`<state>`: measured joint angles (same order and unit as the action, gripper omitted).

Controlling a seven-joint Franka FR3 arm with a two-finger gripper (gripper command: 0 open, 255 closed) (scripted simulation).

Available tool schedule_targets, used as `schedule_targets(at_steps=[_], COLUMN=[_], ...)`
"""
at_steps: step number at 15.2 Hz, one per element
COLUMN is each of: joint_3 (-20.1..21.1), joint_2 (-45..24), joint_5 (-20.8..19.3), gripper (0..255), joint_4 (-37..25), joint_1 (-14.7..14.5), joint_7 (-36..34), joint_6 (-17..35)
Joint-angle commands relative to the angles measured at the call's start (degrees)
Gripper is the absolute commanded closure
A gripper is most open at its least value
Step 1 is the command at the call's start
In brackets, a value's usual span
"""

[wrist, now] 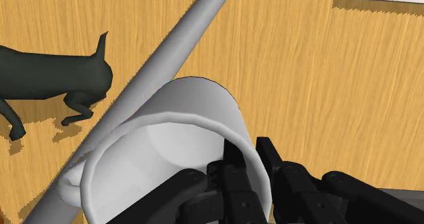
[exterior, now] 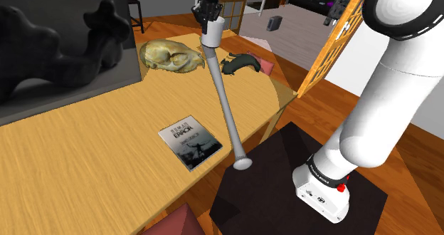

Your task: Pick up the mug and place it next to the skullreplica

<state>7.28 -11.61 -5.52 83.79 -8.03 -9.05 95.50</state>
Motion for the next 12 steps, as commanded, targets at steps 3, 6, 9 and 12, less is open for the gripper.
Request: schedule_targets(at_steps=[3, 6, 9, 12], joint_3=[1.08, 0.97, 0.97, 0.95], joint_2=[-11.98, -11.20, -10.64, -10.28], joint_5=[-1.82, -1.68, -1.63, -1.61], gripper=[255, 255, 255, 255], joint_4=[-17.29, -13.77, -10.60, -7.74], joint_1=[-3.21, -3.07, -2.89, -2.75], joint_7=[-3.27, -3.43, -3.60, -3.77], joint_6=[-5.68, -2.93, -0.32, 2.17])
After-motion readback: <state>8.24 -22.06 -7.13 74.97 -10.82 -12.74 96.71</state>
